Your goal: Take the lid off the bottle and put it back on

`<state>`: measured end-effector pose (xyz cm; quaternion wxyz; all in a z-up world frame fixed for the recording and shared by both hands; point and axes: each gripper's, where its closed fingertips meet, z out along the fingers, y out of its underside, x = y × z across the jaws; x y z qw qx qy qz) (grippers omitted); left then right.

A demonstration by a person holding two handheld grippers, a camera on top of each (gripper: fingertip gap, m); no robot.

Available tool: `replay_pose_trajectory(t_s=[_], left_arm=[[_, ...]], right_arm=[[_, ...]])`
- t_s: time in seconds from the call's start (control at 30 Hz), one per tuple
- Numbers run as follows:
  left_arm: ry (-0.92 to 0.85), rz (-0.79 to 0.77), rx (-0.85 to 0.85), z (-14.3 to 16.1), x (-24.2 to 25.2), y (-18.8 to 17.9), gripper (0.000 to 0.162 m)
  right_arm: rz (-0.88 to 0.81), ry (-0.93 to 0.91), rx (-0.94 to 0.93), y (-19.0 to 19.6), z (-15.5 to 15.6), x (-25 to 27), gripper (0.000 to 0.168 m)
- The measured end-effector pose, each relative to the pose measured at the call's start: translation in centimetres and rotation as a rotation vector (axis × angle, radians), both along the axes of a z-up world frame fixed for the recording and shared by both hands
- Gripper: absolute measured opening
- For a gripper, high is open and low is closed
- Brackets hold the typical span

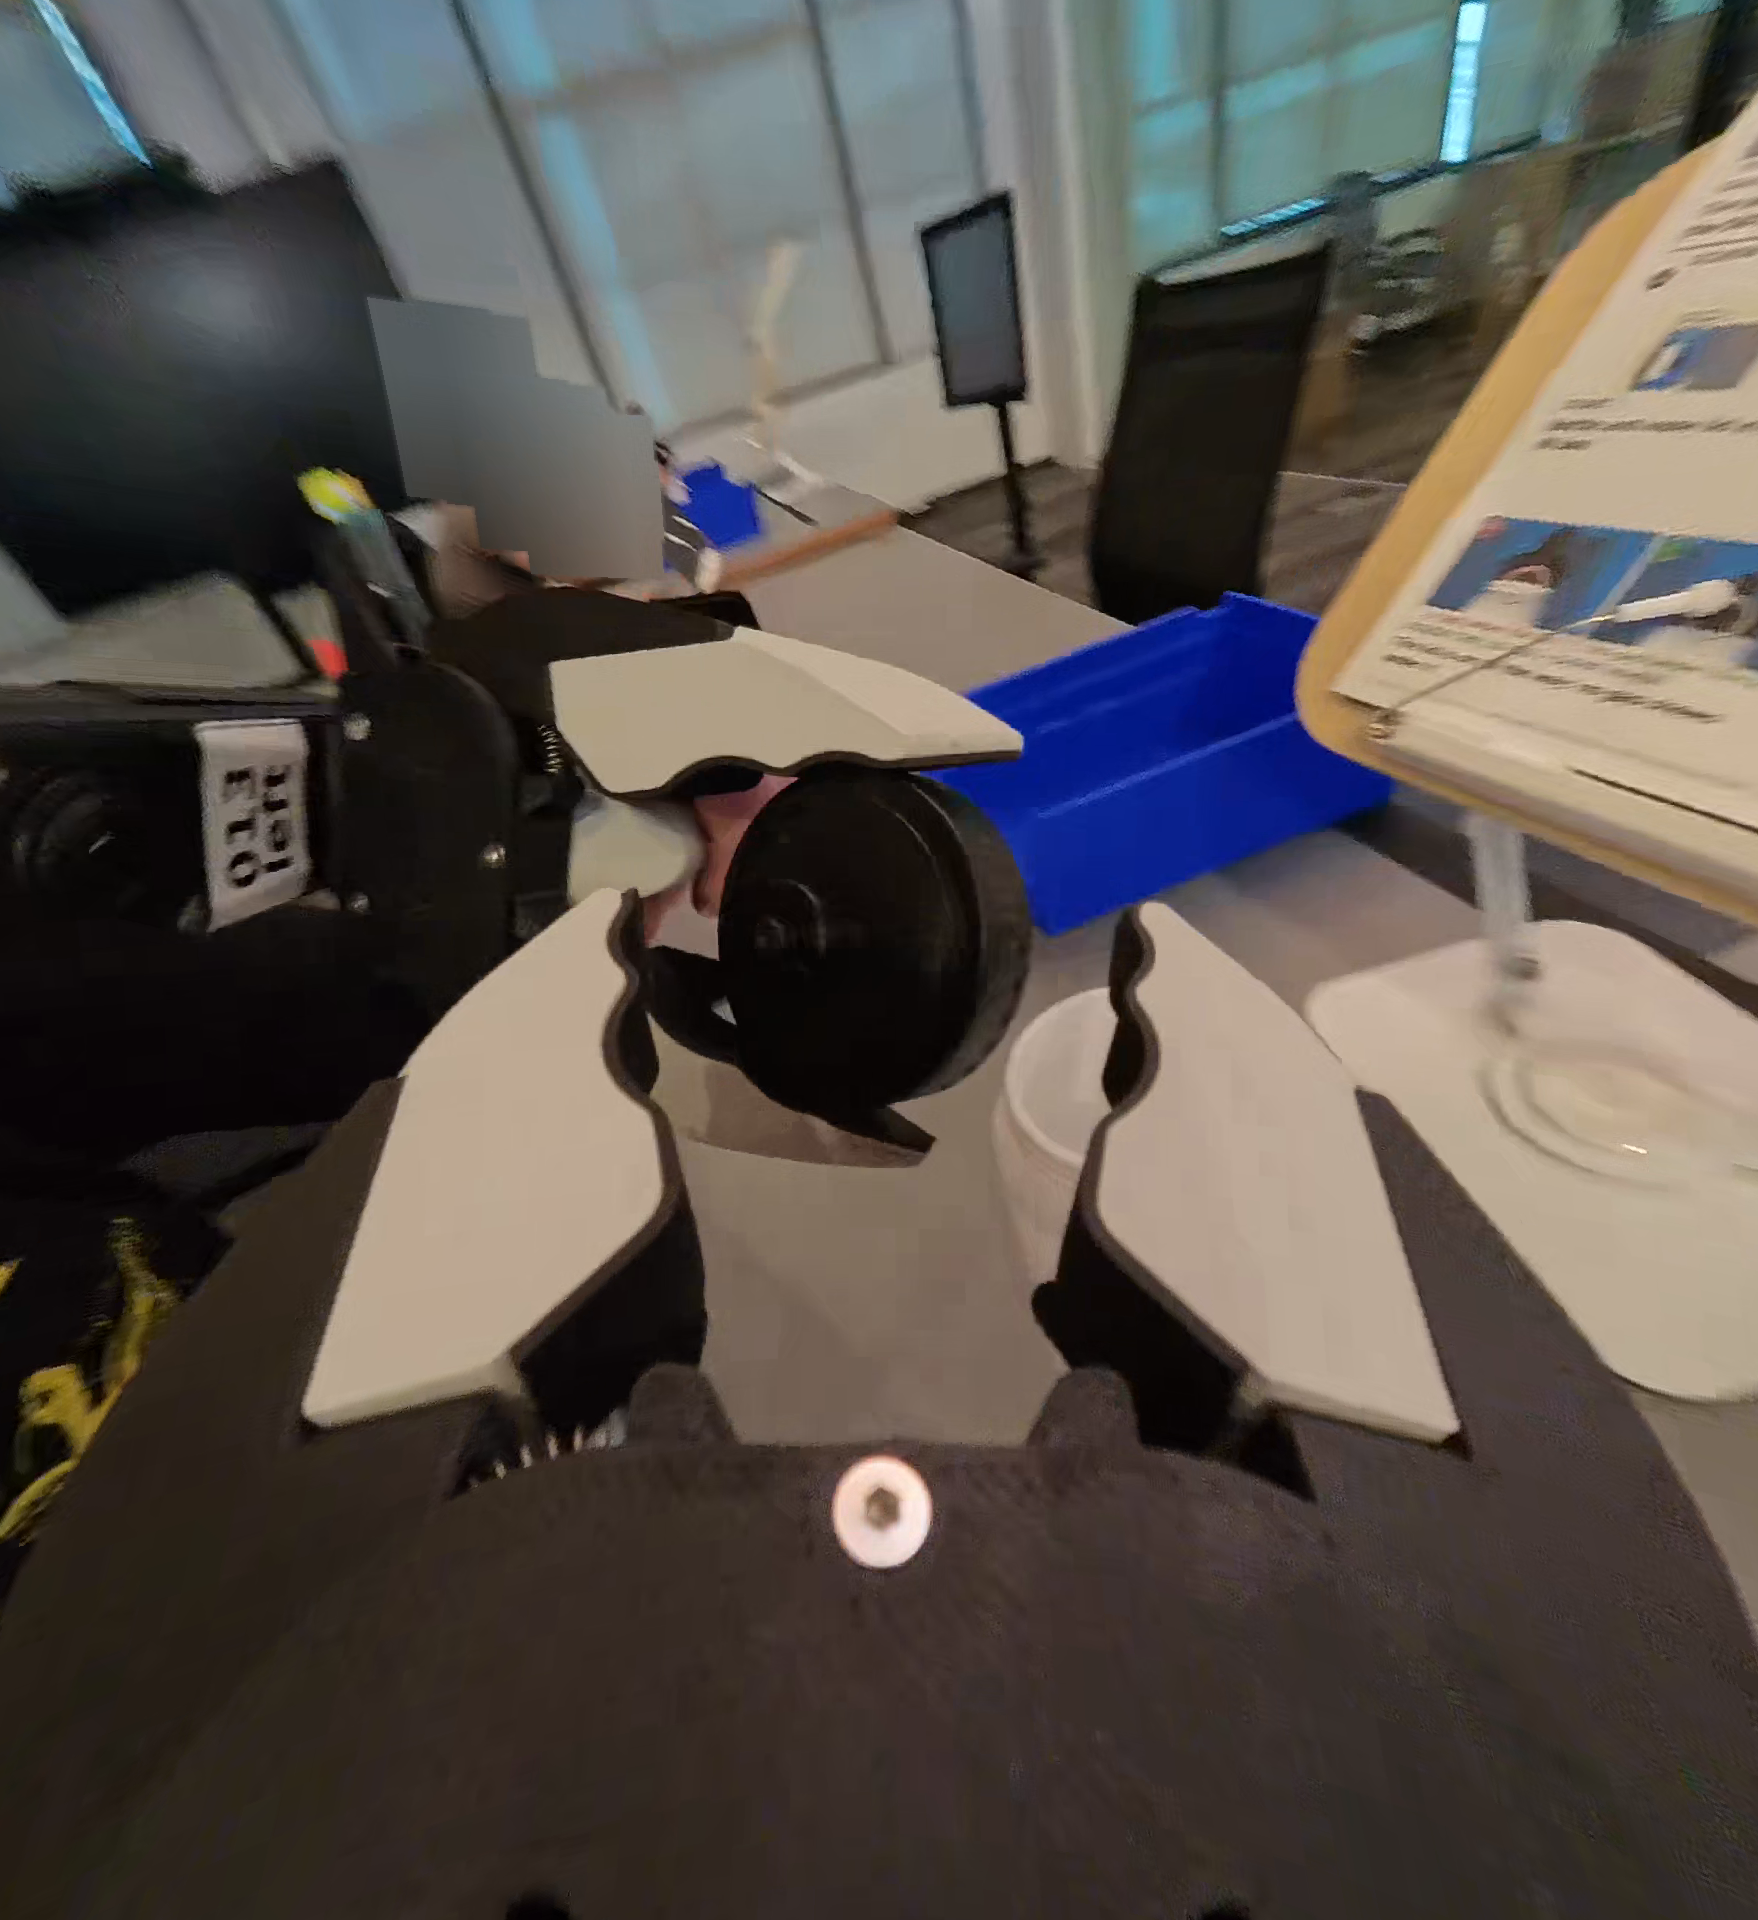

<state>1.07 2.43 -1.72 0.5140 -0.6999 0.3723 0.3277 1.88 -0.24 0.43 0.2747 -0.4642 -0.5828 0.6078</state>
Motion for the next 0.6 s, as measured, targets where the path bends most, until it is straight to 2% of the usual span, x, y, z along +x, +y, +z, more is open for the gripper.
replay_pose_trajectory(t_s=[0.1,0.3,0.4,0.6], left_arm=[[0.079,0.066,0.01,0.0,-0.3,0.5,0.079],[0.239,0.172,-0.003,-0.4,-0.3,1.0,0.079],[0.303,0.221,-0.019,-0.9,-0.4,1.1,0.08],[0.273,0.217,-0.015,-0.7,-0.2,1.1,0.079]], right_arm=[[-0.091,-0.07,0.107,-0.2,-0.7,-0.5,0.087],[-0.15,-0.146,0.145,-0.2,-2.9,-2.2,0.088],[-0.16,-0.163,0.17,-0.2,-3.7,-2.7,0.082],[-0.127,-0.149,0.172,-0.3,-3.4,-2.6,0.082]])
